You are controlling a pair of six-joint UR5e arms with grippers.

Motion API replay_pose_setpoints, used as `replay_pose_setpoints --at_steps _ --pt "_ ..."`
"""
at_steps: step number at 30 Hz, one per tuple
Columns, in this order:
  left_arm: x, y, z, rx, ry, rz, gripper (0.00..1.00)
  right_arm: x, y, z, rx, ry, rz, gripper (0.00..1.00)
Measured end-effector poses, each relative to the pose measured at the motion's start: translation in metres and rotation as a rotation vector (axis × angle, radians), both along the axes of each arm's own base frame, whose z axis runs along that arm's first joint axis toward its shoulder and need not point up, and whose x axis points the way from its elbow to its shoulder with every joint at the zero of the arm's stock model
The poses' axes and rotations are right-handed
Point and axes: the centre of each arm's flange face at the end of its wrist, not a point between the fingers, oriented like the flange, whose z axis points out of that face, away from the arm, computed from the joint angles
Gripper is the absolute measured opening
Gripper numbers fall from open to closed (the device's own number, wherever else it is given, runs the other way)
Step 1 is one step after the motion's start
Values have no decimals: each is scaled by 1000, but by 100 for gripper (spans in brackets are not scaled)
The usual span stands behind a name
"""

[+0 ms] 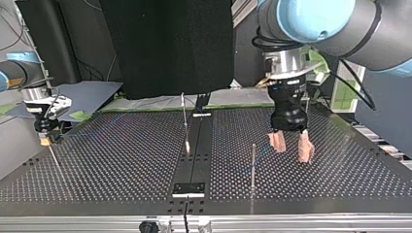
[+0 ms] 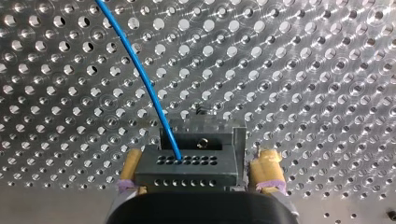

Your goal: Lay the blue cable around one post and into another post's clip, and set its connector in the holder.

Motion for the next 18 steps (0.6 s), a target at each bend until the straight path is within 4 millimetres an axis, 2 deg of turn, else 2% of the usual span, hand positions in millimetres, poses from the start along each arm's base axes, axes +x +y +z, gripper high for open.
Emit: replay_pose_setpoints --at_steps 3,7,14,18 --pt "-4 2 18 25 -15 -11 100 0 0 0 0 0 0 100" --pt "-4 3 27 62 -4 -8 100 0 0 0 0 0 0 100" --pt "13 0 24 147 64 22 100 0 0 0 0 0 0 100" --pt "24 -1 12 209 127 39 100 0 0 0 0 0 0 100"
